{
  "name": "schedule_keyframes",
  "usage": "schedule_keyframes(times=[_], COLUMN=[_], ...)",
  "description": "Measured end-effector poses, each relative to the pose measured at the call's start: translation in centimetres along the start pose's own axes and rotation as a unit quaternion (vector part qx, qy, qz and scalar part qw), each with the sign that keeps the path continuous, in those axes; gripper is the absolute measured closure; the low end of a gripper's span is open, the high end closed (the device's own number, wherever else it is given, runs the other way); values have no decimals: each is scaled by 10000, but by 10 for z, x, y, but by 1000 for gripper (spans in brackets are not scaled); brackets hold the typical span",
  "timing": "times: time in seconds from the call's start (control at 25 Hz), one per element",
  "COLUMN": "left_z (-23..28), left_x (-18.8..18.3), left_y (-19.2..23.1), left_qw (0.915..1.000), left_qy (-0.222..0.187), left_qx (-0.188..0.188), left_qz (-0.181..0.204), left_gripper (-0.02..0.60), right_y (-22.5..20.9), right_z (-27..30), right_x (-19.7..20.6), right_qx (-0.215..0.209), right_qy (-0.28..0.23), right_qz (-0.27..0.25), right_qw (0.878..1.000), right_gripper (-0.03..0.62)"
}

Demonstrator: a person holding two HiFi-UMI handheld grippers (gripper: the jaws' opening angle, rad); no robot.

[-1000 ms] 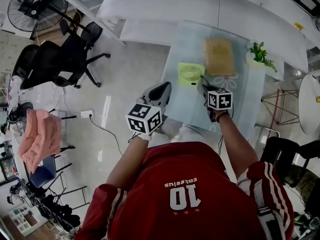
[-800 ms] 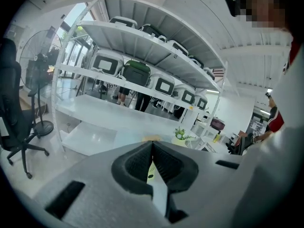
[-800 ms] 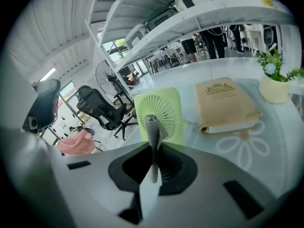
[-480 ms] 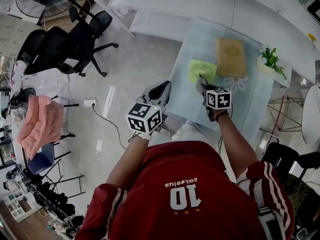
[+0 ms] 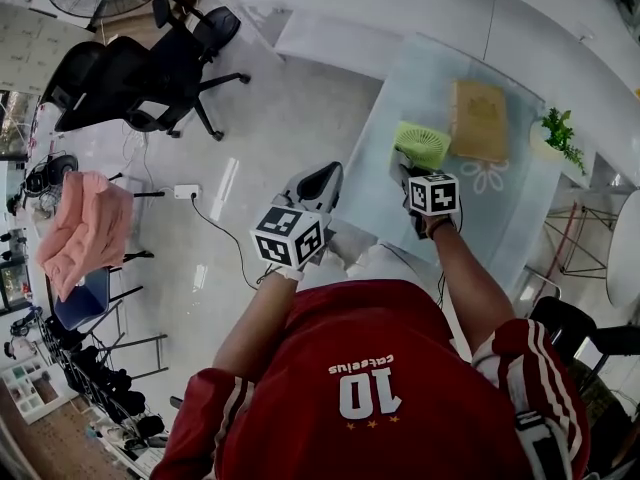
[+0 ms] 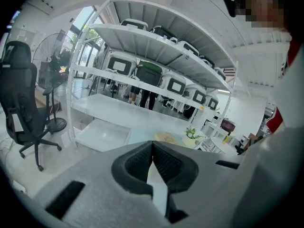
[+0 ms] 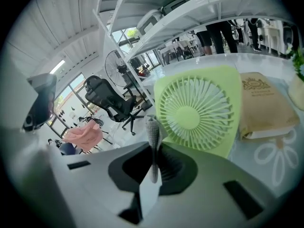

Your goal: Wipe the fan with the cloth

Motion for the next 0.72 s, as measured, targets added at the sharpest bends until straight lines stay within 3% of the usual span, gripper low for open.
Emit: schedule_keyframes(times=[0.72], left_z=[11], left_x=[-5], left_y=[5], left_qw=[9998], left_qy=[158], left_qx=[-18], left_qz=[76], left_gripper=[581], right_y=[-8], right_z=[19], right_x=[-1], right_qx=[104], right_qy=[15], right_qz=[-240], right_qw=[9997], right_gripper=[574])
Point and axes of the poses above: the fingertips, and each gripper's own axes: z forward along the fingers, y to its left, x out of its underside, the point moved 10 cm from there along -z, backward along the fingers, and after that the axes turned 2 degrees about -y, right-handed, at the moved point
